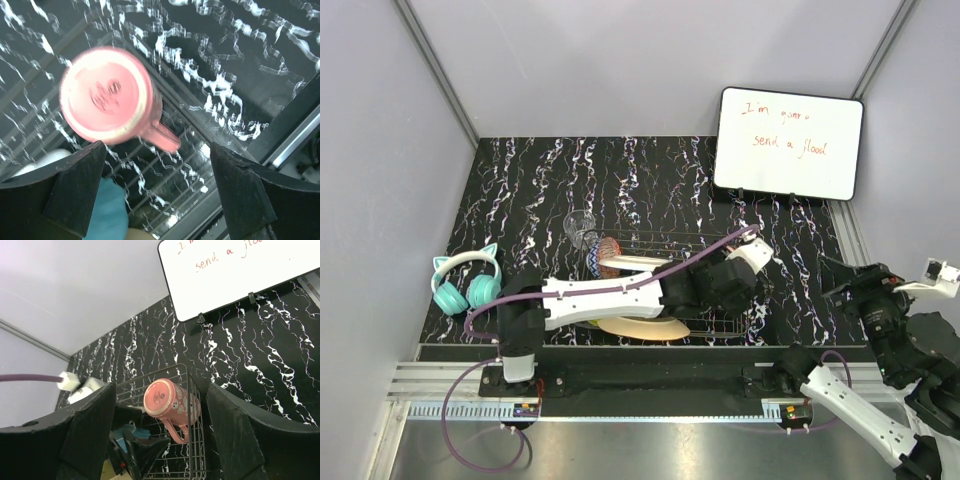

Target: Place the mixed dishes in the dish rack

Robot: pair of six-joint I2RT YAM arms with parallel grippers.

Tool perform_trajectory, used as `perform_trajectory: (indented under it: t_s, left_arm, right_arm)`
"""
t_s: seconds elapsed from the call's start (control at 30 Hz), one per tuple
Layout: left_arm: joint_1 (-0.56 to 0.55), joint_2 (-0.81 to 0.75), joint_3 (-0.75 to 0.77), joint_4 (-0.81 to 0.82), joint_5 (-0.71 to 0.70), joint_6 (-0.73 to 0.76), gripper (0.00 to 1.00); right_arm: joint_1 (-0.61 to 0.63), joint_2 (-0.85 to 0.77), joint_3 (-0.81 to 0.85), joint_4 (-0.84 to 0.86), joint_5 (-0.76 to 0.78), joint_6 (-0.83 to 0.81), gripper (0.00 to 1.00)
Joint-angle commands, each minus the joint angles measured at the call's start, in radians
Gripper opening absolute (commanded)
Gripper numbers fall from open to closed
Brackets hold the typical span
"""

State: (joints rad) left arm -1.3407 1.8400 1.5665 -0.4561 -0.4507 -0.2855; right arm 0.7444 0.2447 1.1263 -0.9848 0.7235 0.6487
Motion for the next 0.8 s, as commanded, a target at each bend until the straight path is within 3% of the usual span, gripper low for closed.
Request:
perform_trajectory:
  t_s: [0.0,0.1,0.17,0.43,0.53,0.77]
  left_arm:
    - [0.041,-0.079,0.2,0.062,-0.039,0.138,0.89]
    - [0.168,-0.091,0.329,-0.005,0.03,0.218,0.88]
    - [0.391,-0.126,0.389,-0.07,0.082,0.305,0.87]
    - [0.88,-0.219,0.311,-0.26,0.233,0.342,0.8]
    - [0.992,-0.223,0.221,-0.317,0.286,0.339,0.75]
    - [1.08,-0.229,-0.048,-0.283,0.317,0.368,0.62]
  right_arm:
    - [0.012,0.086,-0.005,0.057,-0.022,-0.026,0.79]
    - [0.01,0.154,-0.016,0.086,-0.048,-0.043,0.79]
    - [0.01,0.192,-0.022,0.118,-0.049,-0.058,0.8]
    - [0.01,0.275,-0.016,0.159,-0.07,-0.084,0.79]
    - [0.01,0.3,-0.026,0.178,-0.079,-0.078,0.79]
    - [0.01,0.311,-0.033,0.192,-0.087,-0.078,0.78]
